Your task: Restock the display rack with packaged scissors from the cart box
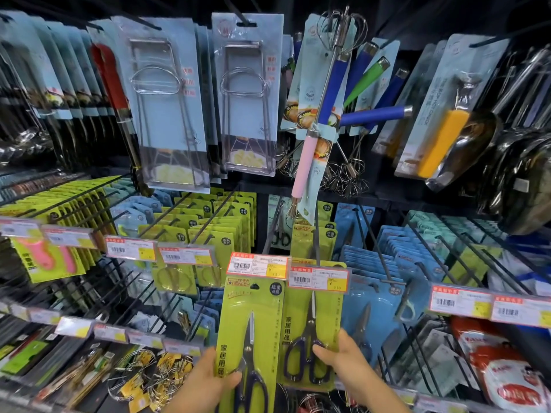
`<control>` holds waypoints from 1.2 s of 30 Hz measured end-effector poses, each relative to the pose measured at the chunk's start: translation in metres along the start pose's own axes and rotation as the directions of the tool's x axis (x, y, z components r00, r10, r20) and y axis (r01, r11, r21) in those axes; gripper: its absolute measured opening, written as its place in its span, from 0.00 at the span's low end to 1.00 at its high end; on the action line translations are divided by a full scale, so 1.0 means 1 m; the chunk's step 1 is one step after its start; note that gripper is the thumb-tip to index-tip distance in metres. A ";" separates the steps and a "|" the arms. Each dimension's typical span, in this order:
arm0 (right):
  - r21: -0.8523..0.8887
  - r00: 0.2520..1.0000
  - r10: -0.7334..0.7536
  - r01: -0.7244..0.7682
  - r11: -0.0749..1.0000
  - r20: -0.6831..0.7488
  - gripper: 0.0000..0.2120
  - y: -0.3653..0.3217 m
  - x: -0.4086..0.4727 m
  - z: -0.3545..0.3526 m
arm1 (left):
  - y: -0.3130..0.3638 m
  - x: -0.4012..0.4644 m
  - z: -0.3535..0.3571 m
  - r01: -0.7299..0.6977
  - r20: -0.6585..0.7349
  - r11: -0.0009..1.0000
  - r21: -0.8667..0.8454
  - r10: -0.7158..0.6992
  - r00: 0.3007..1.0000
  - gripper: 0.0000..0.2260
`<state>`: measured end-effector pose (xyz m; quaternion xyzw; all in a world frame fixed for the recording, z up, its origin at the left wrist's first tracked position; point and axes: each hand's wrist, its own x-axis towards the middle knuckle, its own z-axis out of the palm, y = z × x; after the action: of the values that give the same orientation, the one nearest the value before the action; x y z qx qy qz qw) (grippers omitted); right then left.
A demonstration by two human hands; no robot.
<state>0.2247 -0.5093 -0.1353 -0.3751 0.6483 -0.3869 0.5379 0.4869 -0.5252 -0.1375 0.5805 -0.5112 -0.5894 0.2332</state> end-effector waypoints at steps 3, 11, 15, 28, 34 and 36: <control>-0.018 1.000 -0.024 0.024 1.000 0.004 0.28 0.003 0.004 -0.003 | 0.007 0.001 0.002 -0.028 -0.062 0.989 0.142 0.037 0.997 0.20; -0.044 1.000 -0.023 0.023 0.999 -0.013 0.25 0.002 0.007 -0.008 | 0.001 0.012 0.006 -0.001 -0.054 0.987 0.163 0.010 0.999 0.21; -0.064 1.000 -0.023 0.023 0.998 0.008 0.33 -0.001 0.005 -0.008 | -0.003 0.011 0.009 0.015 -0.037 0.994 0.111 -0.011 0.999 0.19; 0.009 1.000 0.005 -0.005 1.000 0.005 0.39 -0.021 0.015 -0.004 | -0.003 -0.010 0.008 0.006 0.022 0.988 -0.151 -0.003 1.000 0.27; -0.115 0.988 0.107 -0.120 0.986 -0.113 0.33 -0.030 0.021 0.004 | 0.002 -0.023 0.013 -0.029 0.047 0.984 -0.178 0.038 0.998 0.21; -0.202 0.975 0.161 -0.189 0.961 -0.151 0.32 -0.031 0.013 0.009 | -0.003 -0.019 0.015 -0.028 0.063 0.980 -0.195 0.041 0.997 0.24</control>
<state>0.2337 -0.5353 -0.1136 -0.3455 0.7515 -0.2895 0.4818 0.4778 -0.5022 -0.1345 0.5262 -0.4688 -0.6512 0.2815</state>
